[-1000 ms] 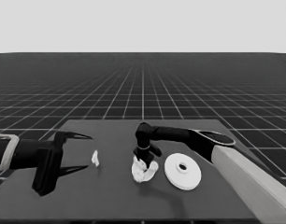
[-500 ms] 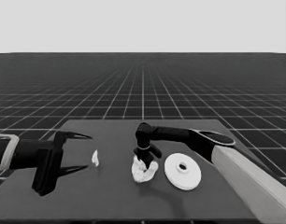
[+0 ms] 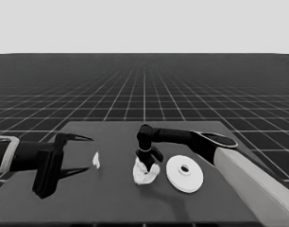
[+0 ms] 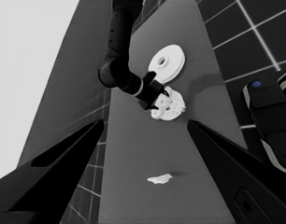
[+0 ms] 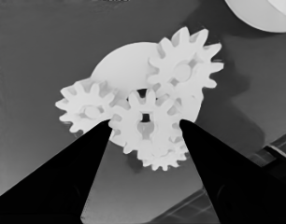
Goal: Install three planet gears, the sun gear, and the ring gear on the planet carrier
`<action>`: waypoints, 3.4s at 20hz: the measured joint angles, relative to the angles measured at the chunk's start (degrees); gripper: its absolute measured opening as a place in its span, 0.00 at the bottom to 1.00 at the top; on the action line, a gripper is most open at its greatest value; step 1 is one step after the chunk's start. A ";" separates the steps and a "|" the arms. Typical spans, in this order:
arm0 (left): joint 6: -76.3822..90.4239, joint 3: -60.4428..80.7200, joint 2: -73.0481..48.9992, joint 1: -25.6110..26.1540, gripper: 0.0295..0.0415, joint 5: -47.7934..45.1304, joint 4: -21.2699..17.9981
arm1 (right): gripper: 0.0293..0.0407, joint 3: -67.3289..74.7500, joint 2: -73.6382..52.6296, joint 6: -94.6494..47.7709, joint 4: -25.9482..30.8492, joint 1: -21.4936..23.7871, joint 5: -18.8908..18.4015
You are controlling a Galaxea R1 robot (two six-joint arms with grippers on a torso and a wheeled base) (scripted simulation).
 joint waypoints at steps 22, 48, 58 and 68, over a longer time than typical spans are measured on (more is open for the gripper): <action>0.00 0.00 0.00 0.00 0.75 0.00 0.00 | 0.82 3.92 -0.85 -44.51 5.66 6.91 -2.26; 0.00 0.00 0.00 0.00 0.75 0.00 0.00 | 0.81 28.92 -35.48 -61.96 8.74 9.78 -1.35; 0.00 0.00 0.00 0.00 0.75 0.00 0.00 | 0.81 22.24 -32.92 -64.63 -1.89 -2.24 4.15; 0.00 0.00 0.00 0.00 0.75 0.00 0.00 | 0.49 22.21 -32.90 -64.65 -1.91 -2.25 4.16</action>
